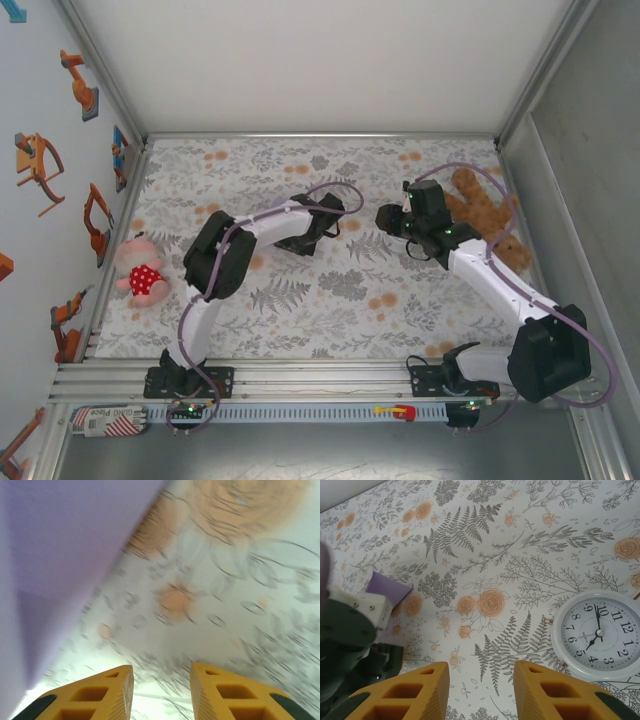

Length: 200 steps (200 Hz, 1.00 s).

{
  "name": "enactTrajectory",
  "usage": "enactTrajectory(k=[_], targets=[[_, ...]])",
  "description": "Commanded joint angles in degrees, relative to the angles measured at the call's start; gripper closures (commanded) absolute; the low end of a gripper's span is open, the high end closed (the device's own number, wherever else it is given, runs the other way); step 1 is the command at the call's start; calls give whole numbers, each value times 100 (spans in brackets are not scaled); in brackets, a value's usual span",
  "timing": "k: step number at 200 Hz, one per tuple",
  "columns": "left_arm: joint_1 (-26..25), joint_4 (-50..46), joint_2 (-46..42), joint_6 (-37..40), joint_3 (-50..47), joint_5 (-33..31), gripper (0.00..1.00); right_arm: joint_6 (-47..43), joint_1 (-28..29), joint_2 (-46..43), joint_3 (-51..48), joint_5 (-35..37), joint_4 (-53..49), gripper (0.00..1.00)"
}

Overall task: Fold a paper plane with a square sheet of paper (pick it up from the middle)
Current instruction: Turn over the paper at the center of the table, then move the paper to the center of the table.

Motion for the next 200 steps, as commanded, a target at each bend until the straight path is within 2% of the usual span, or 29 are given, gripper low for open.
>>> enactTrajectory(k=[1,21,36,54,78,110,136,162,200], targets=[[-90,579,-705,-418,-464,1406,61,117,-39,29,-95,30,147,61],[-98,1246,-1364,-546,-1126,2298,56,142,-42,29,-129,9,199,60],[-73,1567,-1780,-576,-1511,2638,52,141,-37,25,-158,-4,228,59],[81,1750,-2198,-615,-1819,2724,48,163,-44,40,-208,-106,321,58],[543,1956,-2490,-639,-2188,2693,43,232,-44,90,-246,-210,405,57],[1270,2392,-2463,-577,-2514,2750,40,305,-41,151,-295,-339,487,56],[1671,2593,-2297,-567,-2466,2571,39,362,-44,240,-301,-459,541,56],[1938,2677,-1993,-569,-2294,2584,38,437,-44,342,-301,-561,616,57],[2060,2741,-1569,-499,-2113,2744,38,472,-43,451,-308,-733,716,56]])
